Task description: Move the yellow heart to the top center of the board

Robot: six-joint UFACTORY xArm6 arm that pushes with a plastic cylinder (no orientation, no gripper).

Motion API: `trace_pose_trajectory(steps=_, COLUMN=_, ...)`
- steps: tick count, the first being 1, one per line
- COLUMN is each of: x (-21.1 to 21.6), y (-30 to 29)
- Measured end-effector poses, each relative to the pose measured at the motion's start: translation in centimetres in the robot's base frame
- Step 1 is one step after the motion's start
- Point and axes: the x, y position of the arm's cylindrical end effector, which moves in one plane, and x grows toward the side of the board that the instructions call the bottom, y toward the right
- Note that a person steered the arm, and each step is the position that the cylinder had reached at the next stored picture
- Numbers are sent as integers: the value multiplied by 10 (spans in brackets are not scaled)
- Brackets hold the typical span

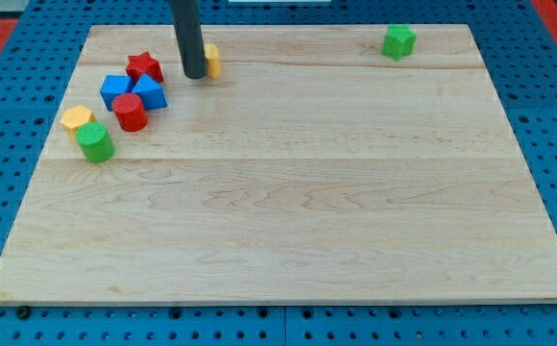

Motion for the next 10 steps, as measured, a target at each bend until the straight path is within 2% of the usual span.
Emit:
trace_pose_trajectory(steps=2, x=-36, y=19)
trace_pose_trajectory(steps=4, x=-40, y=94)
trace_pose_trajectory(steps=5, x=-33, y=69)
trace_pose_trajectory(steps=6, x=-24, y=18)
trace_pose_trajectory(steps=7, x=-53, y=5)
trace_pose_trajectory(steps=8, x=-79, y=7)
trace_pose_trajectory(steps=9, x=-63, y=33)
trace_pose_trajectory(steps=10, x=-43, y=83)
